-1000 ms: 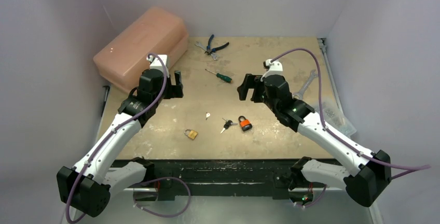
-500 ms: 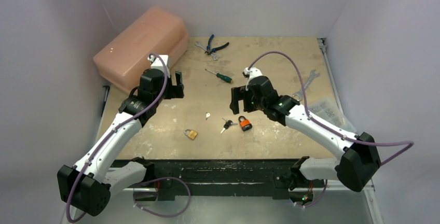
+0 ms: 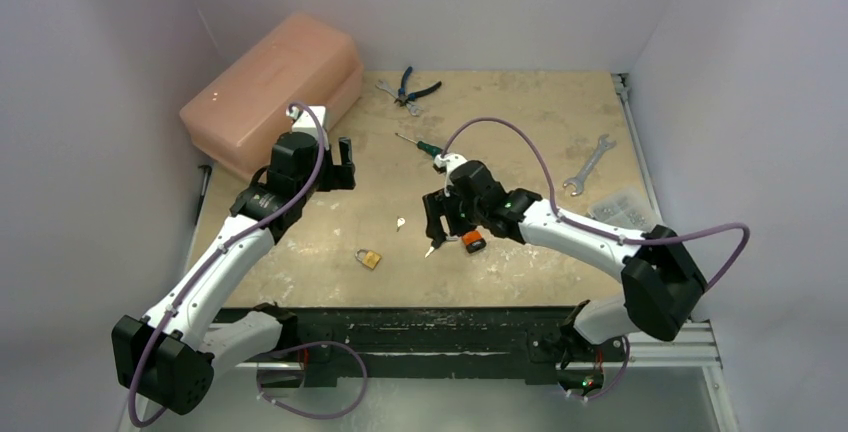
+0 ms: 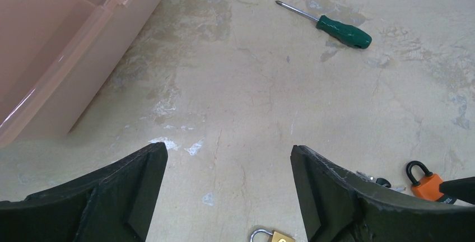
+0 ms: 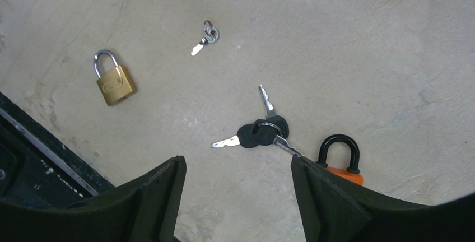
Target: Unlock with the key
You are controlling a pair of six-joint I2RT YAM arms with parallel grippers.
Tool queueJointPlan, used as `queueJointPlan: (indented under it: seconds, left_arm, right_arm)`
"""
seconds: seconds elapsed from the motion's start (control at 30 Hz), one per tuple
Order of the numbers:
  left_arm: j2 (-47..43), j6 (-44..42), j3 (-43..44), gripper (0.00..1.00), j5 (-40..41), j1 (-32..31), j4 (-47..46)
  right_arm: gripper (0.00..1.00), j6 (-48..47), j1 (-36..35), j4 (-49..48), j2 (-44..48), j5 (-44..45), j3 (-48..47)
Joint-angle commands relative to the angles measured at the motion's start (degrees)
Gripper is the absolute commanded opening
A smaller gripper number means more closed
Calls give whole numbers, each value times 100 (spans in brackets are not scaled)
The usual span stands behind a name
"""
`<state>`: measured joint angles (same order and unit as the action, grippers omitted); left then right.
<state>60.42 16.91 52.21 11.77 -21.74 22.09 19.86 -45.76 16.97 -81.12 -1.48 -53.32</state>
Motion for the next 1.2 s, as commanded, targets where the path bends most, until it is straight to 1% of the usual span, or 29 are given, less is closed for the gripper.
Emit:
queueJointPlan:
  seconds: [0.0, 0.07, 0.2, 0.47, 0.6, 0.9, 1.07, 1.17]
  left_arm:
    - [-22, -25, 123, 87, -26, 47, -108]
    - [-30, -21, 123, 87, -21, 47, -99]
    - [-39, -21, 125, 87, 0, 47, -104]
    - [-39, -28, 122, 87, 18, 47, -91]
    - [-39, -30, 116, 87, 23, 47, -91]
    - [-9, -23, 123, 87, -8, 51, -100]
    - [-4, -21, 123, 87, -12, 55, -99]
    - [0, -21, 128, 87, -8, 55, -99]
  right_arm:
    - [74, -228, -12, -345, -220, -213, 57]
    - [71, -274, -12, -414, -347, -276, 36]
    - [68, -373, -16, -452, -587, -254, -31]
    - [70, -898, -21, -142, -1241, -356, -304]
    - [71, -1088, -21, -74, -1499, -199, -439]
    - [67, -1155, -21, -76, -1654, -88, -427]
    - [58, -1130, -19, -29, -1733, -115, -394]
    - [50, -1009, -21, 47, -1755, -80, -330]
